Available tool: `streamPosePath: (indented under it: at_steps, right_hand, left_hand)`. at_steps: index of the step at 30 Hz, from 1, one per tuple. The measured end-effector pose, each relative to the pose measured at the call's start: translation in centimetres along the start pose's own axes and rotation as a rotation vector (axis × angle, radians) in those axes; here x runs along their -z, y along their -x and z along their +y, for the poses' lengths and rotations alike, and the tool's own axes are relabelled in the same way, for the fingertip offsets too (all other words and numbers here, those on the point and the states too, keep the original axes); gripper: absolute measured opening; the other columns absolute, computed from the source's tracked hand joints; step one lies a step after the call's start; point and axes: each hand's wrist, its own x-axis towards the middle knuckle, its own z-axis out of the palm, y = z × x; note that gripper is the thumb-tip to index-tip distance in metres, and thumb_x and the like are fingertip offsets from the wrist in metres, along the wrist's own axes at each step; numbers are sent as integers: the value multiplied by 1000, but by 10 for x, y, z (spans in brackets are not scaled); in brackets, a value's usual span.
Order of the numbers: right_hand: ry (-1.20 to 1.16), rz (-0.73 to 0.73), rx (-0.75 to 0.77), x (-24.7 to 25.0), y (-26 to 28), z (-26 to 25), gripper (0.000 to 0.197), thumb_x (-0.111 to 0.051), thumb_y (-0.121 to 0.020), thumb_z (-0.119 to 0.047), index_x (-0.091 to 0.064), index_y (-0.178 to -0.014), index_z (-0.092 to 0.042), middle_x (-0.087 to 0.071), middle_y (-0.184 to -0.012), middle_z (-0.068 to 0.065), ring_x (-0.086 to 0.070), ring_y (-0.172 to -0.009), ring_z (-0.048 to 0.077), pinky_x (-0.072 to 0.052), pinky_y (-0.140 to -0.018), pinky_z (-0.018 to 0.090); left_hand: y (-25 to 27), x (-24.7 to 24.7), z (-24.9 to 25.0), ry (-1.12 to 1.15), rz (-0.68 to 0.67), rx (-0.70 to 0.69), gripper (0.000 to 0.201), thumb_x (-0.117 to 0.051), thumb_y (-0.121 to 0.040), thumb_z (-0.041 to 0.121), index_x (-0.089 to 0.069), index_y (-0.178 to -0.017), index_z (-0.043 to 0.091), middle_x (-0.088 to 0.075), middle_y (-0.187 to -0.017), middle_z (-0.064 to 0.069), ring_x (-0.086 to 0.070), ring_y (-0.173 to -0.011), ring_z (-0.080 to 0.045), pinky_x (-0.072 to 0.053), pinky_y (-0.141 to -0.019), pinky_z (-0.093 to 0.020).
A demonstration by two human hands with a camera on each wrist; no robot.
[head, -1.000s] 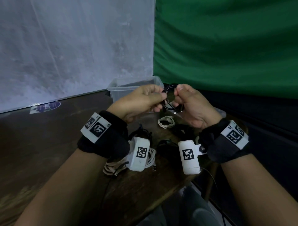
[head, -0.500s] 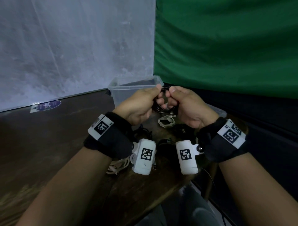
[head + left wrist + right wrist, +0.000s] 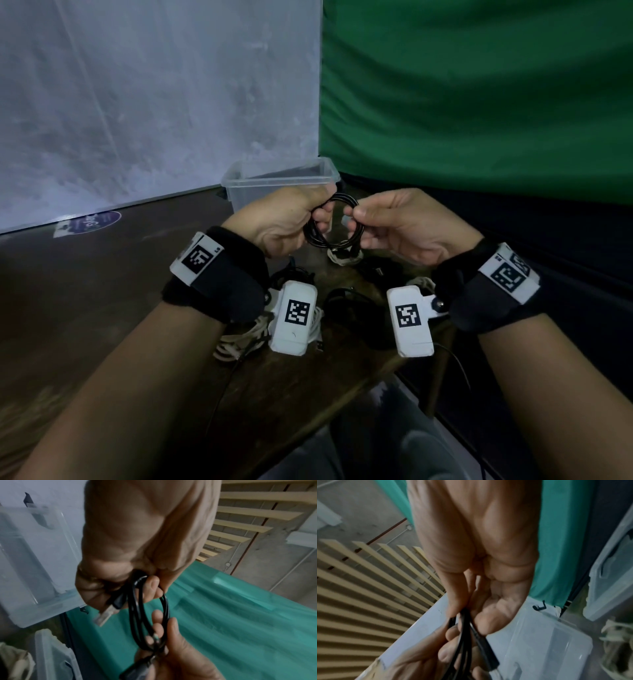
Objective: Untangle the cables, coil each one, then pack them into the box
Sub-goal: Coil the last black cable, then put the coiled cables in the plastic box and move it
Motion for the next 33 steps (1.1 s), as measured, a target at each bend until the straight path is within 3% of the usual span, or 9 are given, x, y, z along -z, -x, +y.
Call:
streamPosePath:
  at_steps: [3, 9, 13, 16, 20, 24, 27, 29, 33]
  right_hand:
    - [140, 63, 4, 3, 8, -7, 5, -63, -83, -4, -68, -84, -4, -67, -65, 7, -59, -54, 12, -52, -50, 18]
    - [316, 157, -65, 9, 15, -11, 6, -63, -86, 0, -66, -81, -1, -65, -57, 6, -60, -50, 13, -52, -46, 20]
    - [347, 165, -92, 8, 15, -9, 9, -63, -86, 1, -64, -77, -2, -64, -52, 4, -59, -46, 11, -52, -45, 19]
    - [354, 182, -125, 9, 10, -10, 8, -63, -87, -1, -63, -79, -1, -64, -54, 5, -57, -51, 14, -51, -45, 19]
    - [363, 177, -170, 6, 0, -8, 12, -62, -88, -3, -64, -77, -1, -64, -57, 5, -55, -51, 12, -52, -44, 18]
    - [374, 185, -175, 1, -20, -3, 18, -59, -91, -2, -63, -74, 0, -62, -64, 10, -53, -41, 8, -52, -43, 18]
    - [357, 175, -183, 1, -49, 2, 16, -58, -90, 2, -62, -74, 3, -61, -59, 11, -52, -40, 11, -53, -44, 20]
    - [384, 147, -190, 3, -74, 4, 16, -59, -88, 4, -62, -73, 4, -61, -52, 8, -51, -45, 14, -52, -47, 22]
    - [392, 98, -253, 9, -119, -1, 3, -59, -86, 5, -62, -84, 5, -63, -72, 17, -56, -54, 18, -53, -47, 24]
  left_hand:
    - [0, 0, -4, -117, -10, 0, 31, -39, -101, 22, -49, -72, 13, -46, -47, 8, -41, -50, -6, -41, -49, -14]
    - [0, -5, -2, -284, -25, 113, 17, -51, -95, 16, -60, -81, 14, -65, -57, 8, -59, -53, 2, -50, -51, -14]
    - [0, -1, -3, -411, 27, 176, 17, -50, -96, 21, -62, -87, 15, -67, -62, 5, -59, -54, -2, -50, -54, -15]
    - [2, 6, -2, -562, 129, 197, 28, -44, -100, 24, -58, -78, 14, -62, -64, 1, -52, -51, -7, -43, -49, -17]
    - [7, 23, -5, -1039, 158, 304, 22, -54, -94, 19, -62, -77, 7, -56, -64, -7, -46, -50, -18, -37, -49, -22]
    - [-3, 35, -17, -1373, 41, 502, 24, -60, -89, 23, -70, -94, 2, -58, -70, -9, -49, -62, -22, -37, -56, -24]
    - [-20, 43, -25, -1495, -90, 578, 36, -65, -86, 36, -61, -64, 8, -53, -40, 5, -48, -39, -10, -37, -46, -17]
    - [-37, 48, -32, -1530, -208, 622, 39, -65, -87, 32, -53, -57, 11, -49, -33, 8, -46, -37, -5, -38, -45, -16]
    - [-72, 64, -40, -1573, -407, 729, 30, -60, -90, 30, -56, -67, 10, -56, -66, -2, -47, -56, -11, -39, -56, -21]
